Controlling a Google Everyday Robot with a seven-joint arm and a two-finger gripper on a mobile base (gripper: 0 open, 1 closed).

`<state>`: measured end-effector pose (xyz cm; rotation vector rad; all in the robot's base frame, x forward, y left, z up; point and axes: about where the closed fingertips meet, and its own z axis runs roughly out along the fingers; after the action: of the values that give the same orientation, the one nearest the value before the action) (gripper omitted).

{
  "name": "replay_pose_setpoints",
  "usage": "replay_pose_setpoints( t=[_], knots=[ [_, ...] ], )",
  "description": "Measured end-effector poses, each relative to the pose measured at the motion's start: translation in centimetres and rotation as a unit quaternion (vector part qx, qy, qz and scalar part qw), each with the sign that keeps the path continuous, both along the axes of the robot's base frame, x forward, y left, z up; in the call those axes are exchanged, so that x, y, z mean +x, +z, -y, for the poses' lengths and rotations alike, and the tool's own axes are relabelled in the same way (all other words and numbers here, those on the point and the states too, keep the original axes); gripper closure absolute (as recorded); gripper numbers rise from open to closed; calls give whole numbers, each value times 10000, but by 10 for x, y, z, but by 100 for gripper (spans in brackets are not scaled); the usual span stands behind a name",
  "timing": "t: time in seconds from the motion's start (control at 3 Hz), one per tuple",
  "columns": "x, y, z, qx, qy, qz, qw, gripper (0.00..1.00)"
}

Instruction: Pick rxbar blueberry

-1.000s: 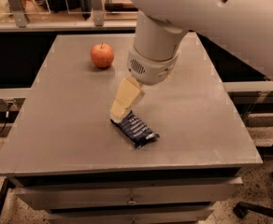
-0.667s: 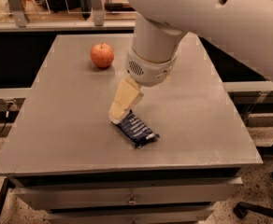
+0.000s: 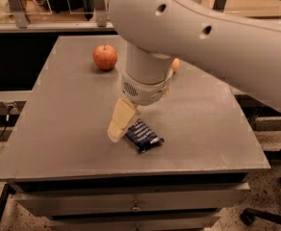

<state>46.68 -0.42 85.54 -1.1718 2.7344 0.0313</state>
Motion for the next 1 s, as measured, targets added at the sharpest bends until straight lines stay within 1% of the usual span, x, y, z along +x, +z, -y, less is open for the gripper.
replay_pose_setpoints(
  t=[0.67,1.0],
  knots=[
    [-6,-29,-3,-253,-66,-24,9997,0],
    [-6,-27,-3,-246,-64,-5,9997,18]
  ],
)
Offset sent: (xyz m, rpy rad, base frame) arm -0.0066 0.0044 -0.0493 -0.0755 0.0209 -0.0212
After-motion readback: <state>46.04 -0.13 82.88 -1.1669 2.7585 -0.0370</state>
